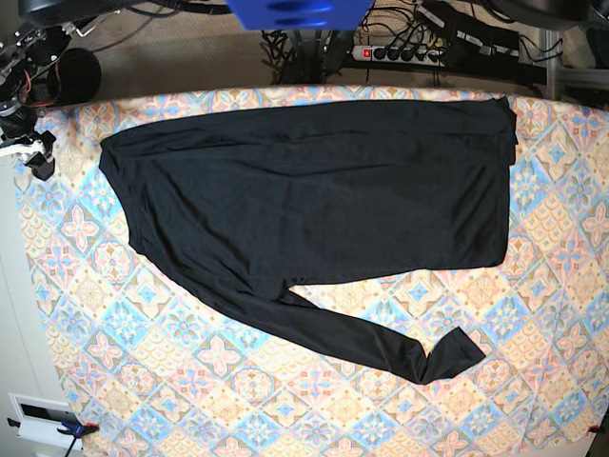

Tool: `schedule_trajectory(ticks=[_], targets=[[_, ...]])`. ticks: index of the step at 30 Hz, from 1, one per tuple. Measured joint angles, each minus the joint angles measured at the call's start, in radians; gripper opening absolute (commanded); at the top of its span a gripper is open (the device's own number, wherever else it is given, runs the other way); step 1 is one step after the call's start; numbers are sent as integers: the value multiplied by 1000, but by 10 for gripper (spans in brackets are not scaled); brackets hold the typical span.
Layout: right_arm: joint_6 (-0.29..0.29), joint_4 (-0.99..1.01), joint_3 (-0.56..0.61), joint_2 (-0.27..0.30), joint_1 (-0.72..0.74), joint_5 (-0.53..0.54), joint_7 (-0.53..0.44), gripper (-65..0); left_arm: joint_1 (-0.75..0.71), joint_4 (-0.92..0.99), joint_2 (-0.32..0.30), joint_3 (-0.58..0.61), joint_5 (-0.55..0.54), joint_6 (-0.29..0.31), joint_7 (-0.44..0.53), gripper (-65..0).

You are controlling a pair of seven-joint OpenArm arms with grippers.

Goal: Layout the t-shirt on the table in an organized manner, then fold the t-shirt properly
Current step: 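Open both grippers and raise them off the collar edge, then move both grippers down toward the shirt's side edges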

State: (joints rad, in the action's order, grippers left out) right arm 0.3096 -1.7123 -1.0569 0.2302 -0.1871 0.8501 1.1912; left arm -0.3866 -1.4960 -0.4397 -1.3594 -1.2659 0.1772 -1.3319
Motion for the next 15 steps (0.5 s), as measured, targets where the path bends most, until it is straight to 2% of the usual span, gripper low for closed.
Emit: schedule_trajectory(ticks=[3, 6, 8, 10, 11, 15], targets=[[-6, 0, 88, 1, 35, -21, 2, -428, 63, -5, -11, 21, 24, 0, -8, -238], [4, 5, 234, 24, 112, -35, 6, -420, 122, -100, -34, 144, 66, 0, -22, -238], [3, 8, 326, 63, 161, -71, 2, -403, 158, -186, -74, 236, 56, 3, -14, -238], [1, 6, 399, 79, 206, -101, -23, -385, 209, -237, -121, 329, 47, 4, -8, -238], [10, 6, 439, 80, 224, -124, -27, -378, 240, -245, -136, 385, 44, 9, -3, -238], [131, 41, 576, 84, 298, -233, -23, -372, 351, -229, -158, 590, 87, 3, -26, -238]])
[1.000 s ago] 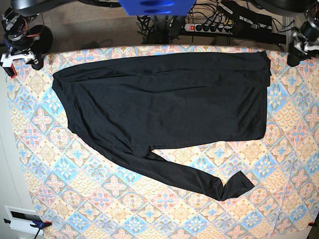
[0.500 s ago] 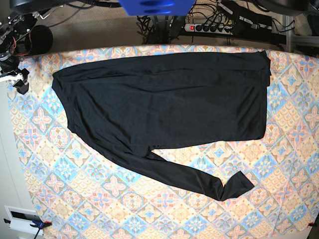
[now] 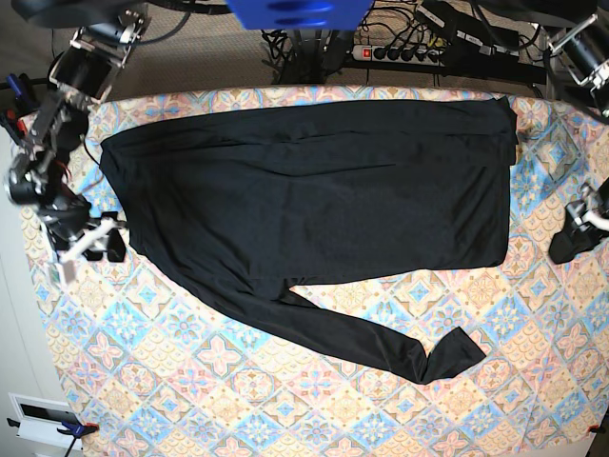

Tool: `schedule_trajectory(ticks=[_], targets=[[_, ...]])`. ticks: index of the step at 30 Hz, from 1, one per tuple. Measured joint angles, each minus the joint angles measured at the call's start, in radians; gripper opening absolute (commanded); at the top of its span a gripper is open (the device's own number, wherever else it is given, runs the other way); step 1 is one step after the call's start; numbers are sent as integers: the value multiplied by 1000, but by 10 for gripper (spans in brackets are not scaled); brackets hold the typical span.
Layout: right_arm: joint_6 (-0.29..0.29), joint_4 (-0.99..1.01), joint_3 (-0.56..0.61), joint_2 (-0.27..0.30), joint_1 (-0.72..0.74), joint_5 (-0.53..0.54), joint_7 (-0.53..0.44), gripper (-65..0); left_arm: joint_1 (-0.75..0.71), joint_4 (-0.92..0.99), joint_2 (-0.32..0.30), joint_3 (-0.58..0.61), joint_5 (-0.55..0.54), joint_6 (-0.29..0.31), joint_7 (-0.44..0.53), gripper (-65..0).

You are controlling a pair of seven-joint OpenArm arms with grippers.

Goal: Layout the t-shirt on the table in an organized manner, then fold the t-shirt properly
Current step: 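Move both grippers down toward the shirt's side edges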

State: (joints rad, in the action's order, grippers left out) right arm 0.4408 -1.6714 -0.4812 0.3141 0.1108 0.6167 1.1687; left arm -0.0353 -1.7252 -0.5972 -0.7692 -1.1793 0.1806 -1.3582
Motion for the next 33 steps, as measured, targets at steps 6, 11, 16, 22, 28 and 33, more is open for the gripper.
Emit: schedule_trajectory(ticks=[6, 11, 16, 22, 28, 33], targets=[[118, 79, 154, 16, 108, -95, -39, -371, 131, 130, -6, 163, 40, 0, 17, -238], [174, 276, 306, 50, 188, -85, -142, -371, 184, 379, 69, 126, 41, 0, 24, -238], [181, 489, 420, 99, 245, -93, -246, -373, 158, 487, 82, 89, 68, 68, 20, -238], [193, 610, 446, 144, 279, -95, -290, -373, 112, 480, 68, 87, 48, 120, 23, -238], [248, 731, 447, 145, 367, -87, -303, -373, 99, 481, 68, 86, 49, 120, 26, -238], [248, 864, 446, 151, 382, -96, -301, -373, 97, 481, 69, 86, 48, 121, 26, -238]])
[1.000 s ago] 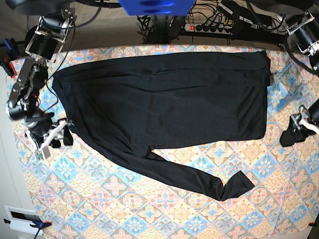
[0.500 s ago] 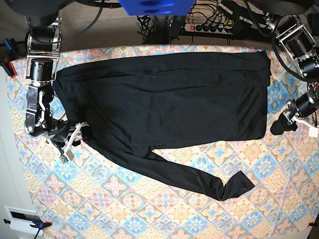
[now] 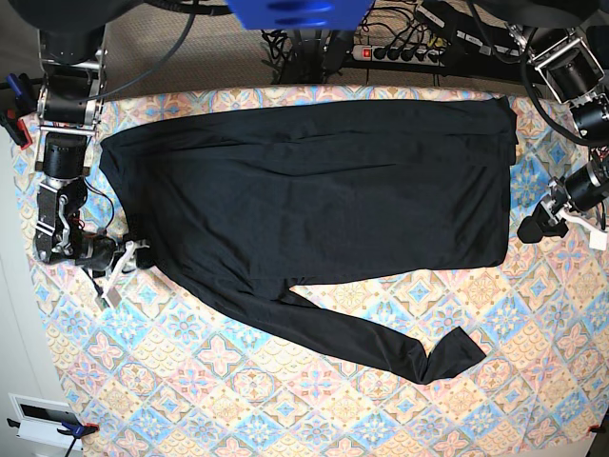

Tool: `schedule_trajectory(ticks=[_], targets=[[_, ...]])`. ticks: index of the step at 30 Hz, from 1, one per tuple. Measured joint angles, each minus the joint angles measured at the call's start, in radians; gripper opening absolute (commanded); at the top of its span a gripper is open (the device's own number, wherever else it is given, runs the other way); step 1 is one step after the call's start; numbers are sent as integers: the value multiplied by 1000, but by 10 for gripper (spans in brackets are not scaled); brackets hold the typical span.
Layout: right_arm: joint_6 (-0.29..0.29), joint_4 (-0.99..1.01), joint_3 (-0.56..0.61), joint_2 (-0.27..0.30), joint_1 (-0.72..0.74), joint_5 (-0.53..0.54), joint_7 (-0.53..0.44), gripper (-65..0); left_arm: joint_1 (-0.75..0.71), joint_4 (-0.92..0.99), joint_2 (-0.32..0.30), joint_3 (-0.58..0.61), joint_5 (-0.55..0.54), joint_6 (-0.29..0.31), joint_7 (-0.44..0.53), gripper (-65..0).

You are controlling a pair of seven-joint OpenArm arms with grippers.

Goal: Layout the t-shirt on the table in an organized manner, then fold the t-shirt properly
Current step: 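Move both grippers down toward the shirt's side edges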

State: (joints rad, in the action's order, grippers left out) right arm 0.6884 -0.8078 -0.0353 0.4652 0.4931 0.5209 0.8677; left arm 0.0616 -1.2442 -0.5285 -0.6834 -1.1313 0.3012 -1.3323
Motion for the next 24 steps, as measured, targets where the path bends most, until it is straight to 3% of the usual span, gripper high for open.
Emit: schedule_trajectory(ticks=[24], targets=[[0, 43, -9, -28, 6, 10, 41, -373, -23, 0, 11, 0, 0, 0, -2, -238]])
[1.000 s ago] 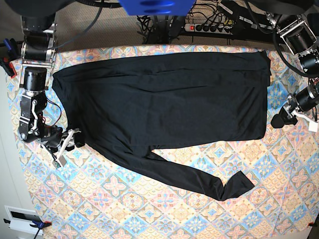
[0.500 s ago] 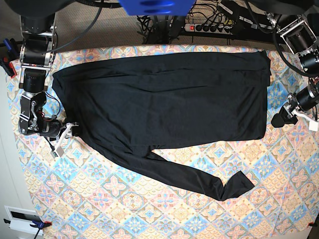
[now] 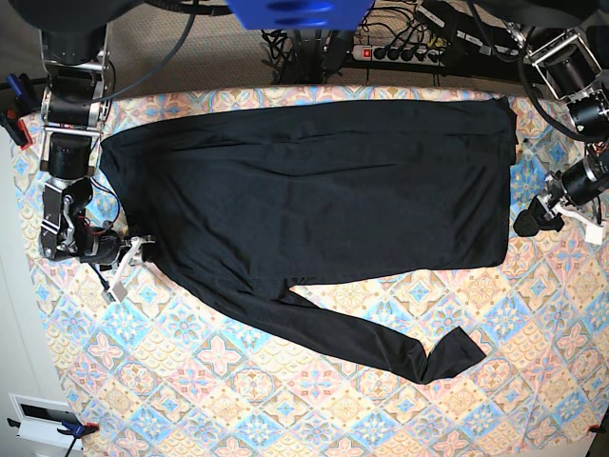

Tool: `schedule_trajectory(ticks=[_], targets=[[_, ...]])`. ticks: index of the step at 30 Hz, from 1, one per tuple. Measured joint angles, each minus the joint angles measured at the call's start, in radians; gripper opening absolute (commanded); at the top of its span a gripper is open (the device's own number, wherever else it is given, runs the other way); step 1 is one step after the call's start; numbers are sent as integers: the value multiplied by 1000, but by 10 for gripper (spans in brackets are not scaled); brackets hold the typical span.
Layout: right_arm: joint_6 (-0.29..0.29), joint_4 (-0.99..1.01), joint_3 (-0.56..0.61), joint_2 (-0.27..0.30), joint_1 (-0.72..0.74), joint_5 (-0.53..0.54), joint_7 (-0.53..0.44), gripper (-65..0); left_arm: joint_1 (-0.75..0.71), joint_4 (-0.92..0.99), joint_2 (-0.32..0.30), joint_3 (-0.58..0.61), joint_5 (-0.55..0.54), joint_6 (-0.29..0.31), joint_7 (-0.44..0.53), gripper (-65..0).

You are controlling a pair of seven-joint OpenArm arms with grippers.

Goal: Layout the t-shirt on the table in an organized manner, then fold the t-shirt properly
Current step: 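Move both grippers down toward the shirt's side edges, then grasp the shirt's side edges with both grippers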

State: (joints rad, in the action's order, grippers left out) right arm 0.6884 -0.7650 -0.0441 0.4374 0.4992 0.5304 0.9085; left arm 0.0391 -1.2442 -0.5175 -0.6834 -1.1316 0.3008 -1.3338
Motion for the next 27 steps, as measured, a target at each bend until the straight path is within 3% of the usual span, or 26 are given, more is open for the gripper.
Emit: schedule_trajectory(ticks=[12, 15, 20, 27], targets=[[1, -1, 2, -25, 3, 8, -3, -387, 5, 0, 0, 0, -1, 0, 2, -238], [0, 0, 2, -25, 3, 8, -2, -458, 5, 0, 12, 0, -1, 0, 2, -238], [0, 0, 3, -29, -1, 7, 4, -650, 5, 0, 30, 0, -1, 0, 1, -238], [1, 0, 3, -30, -2, 7, 3, -650, 5, 0, 27, 0, 0, 0, 100, -238]])
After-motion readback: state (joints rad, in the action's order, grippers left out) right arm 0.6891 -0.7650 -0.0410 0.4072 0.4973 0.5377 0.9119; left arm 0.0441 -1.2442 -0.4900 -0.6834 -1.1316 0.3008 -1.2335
